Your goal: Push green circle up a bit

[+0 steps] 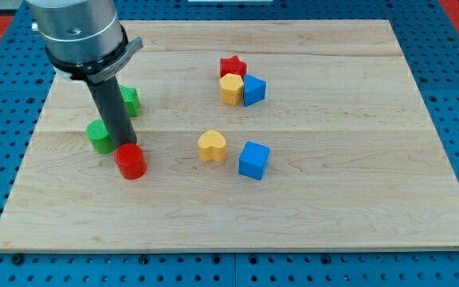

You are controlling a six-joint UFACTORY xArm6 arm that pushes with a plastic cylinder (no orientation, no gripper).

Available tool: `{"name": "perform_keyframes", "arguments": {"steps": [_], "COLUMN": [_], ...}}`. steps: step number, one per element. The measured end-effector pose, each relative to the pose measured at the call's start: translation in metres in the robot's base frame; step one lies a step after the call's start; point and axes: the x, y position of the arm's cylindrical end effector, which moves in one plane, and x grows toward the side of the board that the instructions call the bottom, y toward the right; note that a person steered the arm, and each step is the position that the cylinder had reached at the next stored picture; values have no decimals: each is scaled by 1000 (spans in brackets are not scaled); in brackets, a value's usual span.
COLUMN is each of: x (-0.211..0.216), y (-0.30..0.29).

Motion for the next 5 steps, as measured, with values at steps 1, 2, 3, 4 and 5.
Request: {"name": "perform_keyframes", "arguments": {"steps": [1, 2, 3, 4, 5], "x": [21, 29, 29, 16, 14], "y": [11, -22, -63, -70, -53]}}
